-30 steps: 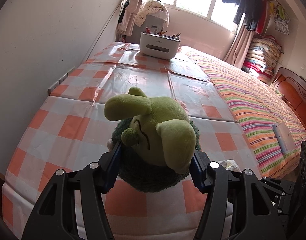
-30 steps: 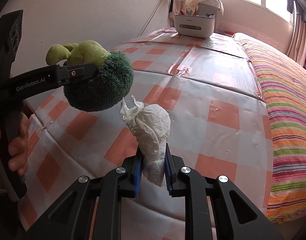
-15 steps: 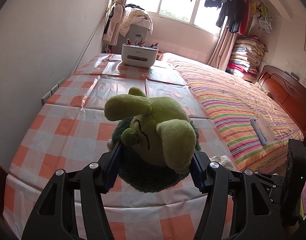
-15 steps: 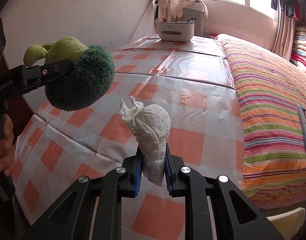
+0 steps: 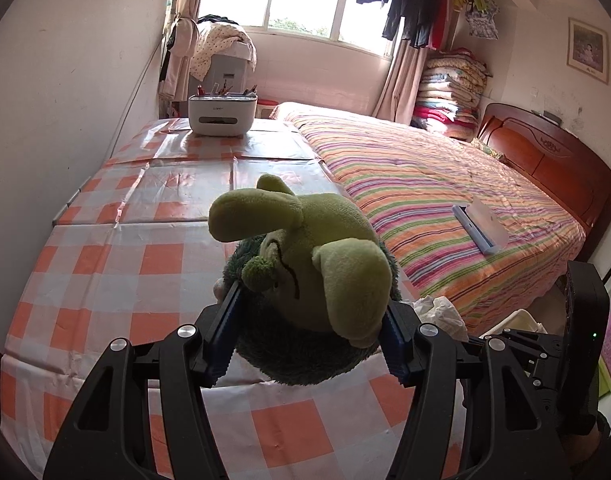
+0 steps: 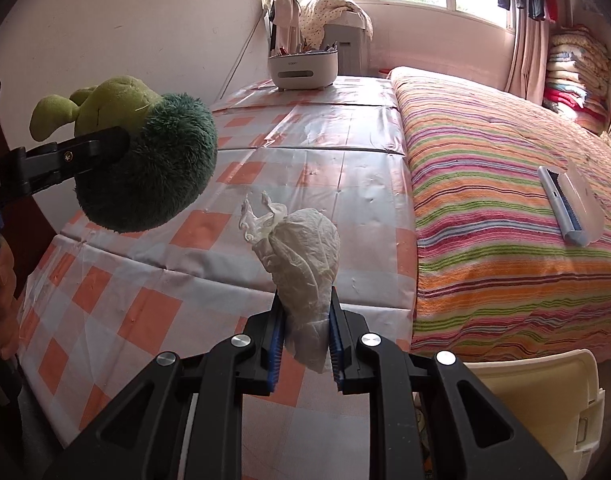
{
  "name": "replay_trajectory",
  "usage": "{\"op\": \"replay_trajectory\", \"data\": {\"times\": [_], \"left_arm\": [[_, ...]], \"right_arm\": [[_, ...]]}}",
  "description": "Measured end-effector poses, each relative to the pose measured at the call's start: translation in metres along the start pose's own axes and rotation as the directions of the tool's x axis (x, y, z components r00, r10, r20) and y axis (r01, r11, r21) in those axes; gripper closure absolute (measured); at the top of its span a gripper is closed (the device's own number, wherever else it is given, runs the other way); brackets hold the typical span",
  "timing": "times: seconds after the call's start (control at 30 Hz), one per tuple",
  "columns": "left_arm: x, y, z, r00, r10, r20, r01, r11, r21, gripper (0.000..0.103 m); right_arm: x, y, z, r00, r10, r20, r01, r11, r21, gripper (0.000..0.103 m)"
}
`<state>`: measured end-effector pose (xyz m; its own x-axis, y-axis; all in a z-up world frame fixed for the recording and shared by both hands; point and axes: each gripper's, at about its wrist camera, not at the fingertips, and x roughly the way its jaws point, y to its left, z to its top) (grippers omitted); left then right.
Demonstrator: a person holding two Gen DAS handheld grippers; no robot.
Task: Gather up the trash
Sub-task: 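Carry the white tissue into the cream bin and open the right tool while the left tool carries the plush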
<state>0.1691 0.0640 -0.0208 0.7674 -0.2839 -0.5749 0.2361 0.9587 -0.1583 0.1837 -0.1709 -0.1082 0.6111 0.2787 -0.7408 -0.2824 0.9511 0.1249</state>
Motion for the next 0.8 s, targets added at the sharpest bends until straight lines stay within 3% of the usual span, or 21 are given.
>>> {"op": "replay_trajectory", "data": {"times": [0.8], "left_arm": [[0.006,-0.079,-0.022,0.990,-0.123,-0.061,0.130,0.983,0.129,0.044]], "right_arm": [[-0.048,-0.055,-0.036,0.987,-0.147,0.063,0.133,0.974,0.184,0.084]]}}
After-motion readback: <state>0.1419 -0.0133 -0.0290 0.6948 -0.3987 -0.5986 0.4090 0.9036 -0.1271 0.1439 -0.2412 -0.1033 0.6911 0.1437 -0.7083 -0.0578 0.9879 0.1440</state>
